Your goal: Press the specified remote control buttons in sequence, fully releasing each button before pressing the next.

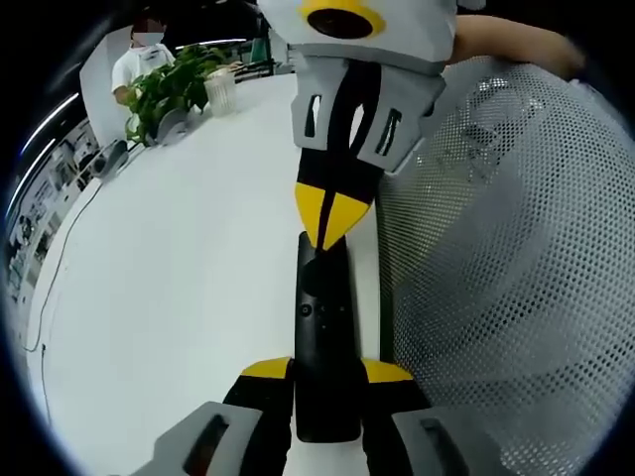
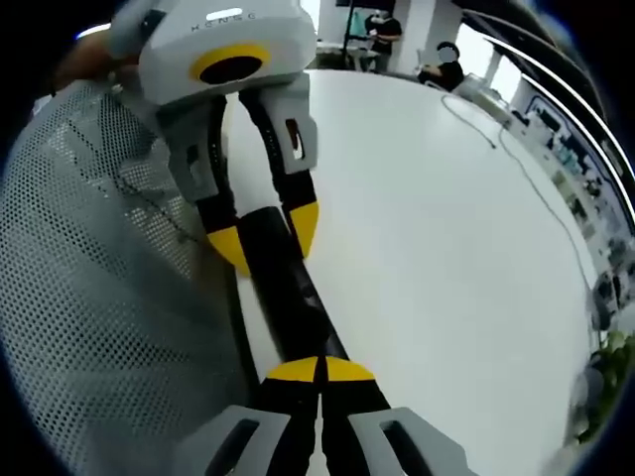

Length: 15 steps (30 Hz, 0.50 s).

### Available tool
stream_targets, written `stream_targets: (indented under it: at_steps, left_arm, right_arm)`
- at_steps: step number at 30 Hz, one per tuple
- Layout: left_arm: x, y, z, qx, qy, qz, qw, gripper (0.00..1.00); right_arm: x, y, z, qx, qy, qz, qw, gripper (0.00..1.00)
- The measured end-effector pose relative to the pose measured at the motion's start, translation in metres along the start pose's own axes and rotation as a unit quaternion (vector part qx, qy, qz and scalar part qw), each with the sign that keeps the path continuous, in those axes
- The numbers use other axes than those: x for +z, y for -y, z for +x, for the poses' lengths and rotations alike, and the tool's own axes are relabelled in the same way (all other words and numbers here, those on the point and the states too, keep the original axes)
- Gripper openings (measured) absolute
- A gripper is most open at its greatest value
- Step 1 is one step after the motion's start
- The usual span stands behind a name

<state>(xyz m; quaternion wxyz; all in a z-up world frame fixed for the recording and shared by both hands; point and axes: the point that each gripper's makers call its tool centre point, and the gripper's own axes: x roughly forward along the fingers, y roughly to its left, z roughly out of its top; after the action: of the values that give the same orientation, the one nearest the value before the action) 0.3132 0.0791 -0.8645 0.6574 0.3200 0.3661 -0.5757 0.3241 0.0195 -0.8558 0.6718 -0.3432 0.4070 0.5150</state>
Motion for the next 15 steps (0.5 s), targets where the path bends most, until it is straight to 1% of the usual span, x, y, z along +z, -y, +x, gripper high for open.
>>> stream_targets:
  at_steps: [2, 4, 7, 8, 11, 13, 15]
  left_arm:
    - [-0.001, -0.001, -0.0002, -0.002, -0.002, -0.004, 1.0, 0.25]
    - [-0.0016, -0.0009, -0.0005, -0.002, -0.001, -0.001, 1.0, 0.25]
    - [-0.0027, -0.0018, -0.0012, -0.001, -0.003, -0.003, 1.0, 0.25]
    - [-0.0032, -0.0022, -0.0015, -0.001, -0.005, -0.002, 1.0, 0.25]
    - [-0.0033, -0.0025, -0.0015, 0.0, -0.004, -0.002, 1.0, 0.25]
    - [-0.0034, -0.0022, -0.0016, 0.001, -0.005, -0.005, 1.0, 0.25]
    - [-0.0035, -0.0016, -0.0016, 0.003, -0.003, -0.001, 1.0, 0.25]
  right_arm:
    - [-0.0007, -0.0015, -0.001, 0.011, 0.006, 0.024, 0.9996, 0.0]
    - [-0.0008, -0.0021, -0.002, 0.015, 0.012, 0.039, 0.9991, 0.0]
    - [-0.0007, -0.0031, -0.0023, 0.021, 0.018, 0.052, 0.9983, 0.0]
    - [-0.0005, -0.0055, -0.0024, 0.028, 0.019, 0.056, 0.9979, 0.0]
    - [0.0003, -0.0077, -0.0025, 0.031, 0.022, 0.055, 0.9978, 0.0]
    - [0.001, -0.0071, -0.0024, 0.028, 0.025, 0.04, 0.9985, 0.0]
    - [0.002, -0.0082, -0.0026, 0.028, 0.019, 0.019, 0.9993, 0.0]
